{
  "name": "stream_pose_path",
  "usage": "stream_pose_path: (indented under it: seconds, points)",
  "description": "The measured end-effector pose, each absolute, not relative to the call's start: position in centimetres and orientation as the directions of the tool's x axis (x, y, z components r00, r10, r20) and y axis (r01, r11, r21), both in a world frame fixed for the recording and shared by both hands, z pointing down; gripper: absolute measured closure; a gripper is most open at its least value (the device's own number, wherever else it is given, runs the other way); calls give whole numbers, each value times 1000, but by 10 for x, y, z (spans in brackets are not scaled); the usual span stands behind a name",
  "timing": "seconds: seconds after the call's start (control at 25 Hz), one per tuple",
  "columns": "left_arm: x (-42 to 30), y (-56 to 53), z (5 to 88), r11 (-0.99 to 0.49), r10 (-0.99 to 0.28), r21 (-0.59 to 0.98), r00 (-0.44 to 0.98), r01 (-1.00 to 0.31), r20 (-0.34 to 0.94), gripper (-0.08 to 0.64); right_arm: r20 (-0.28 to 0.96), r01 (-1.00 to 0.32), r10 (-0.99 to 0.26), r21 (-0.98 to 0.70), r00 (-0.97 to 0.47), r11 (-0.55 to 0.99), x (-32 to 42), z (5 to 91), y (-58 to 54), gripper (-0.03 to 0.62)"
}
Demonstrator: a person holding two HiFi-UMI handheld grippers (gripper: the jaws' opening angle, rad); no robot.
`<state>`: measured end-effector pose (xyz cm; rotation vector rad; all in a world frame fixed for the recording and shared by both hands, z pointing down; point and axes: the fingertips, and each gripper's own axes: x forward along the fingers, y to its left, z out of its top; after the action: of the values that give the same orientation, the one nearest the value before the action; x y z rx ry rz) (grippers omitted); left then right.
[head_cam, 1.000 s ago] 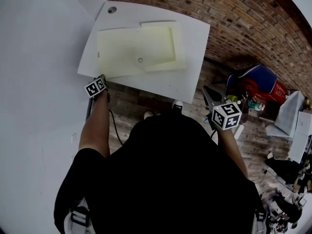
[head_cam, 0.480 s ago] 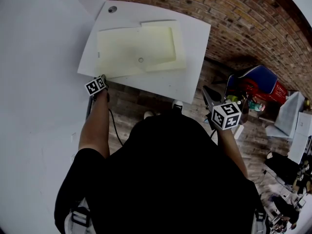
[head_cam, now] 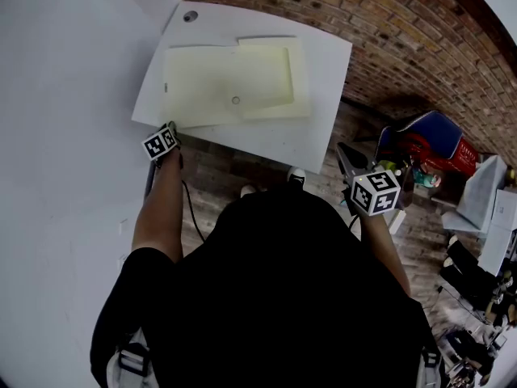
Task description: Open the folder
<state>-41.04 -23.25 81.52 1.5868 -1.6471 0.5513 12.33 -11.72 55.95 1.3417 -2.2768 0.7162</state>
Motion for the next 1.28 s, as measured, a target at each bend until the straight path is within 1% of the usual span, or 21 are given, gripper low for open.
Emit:
stream_pose_path:
  seconds: [0.24, 0.52, 0.88, 1.28]
  points:
    - [-411, -232, 808, 134, -659, 210, 71, -969, 749, 476, 567, -882, -681, -224, -463, 414, 123, 557, -116, 591]
    - [-413, -231, 794, 163, -717, 257, 65, -953, 694, 476, 557, -880, -687, -220, -467, 420, 126, 553, -112, 591]
    - [-412, -229, 778, 143, -765, 307, 92, -941, 637, 477, 546, -873, -687, -219, -480, 436, 126, 551, -111, 591]
    - [-416, -224, 760, 165, -800, 303, 52, -939, 598, 477, 551, -869, -680, -215, -484, 445, 130, 553, -112, 591]
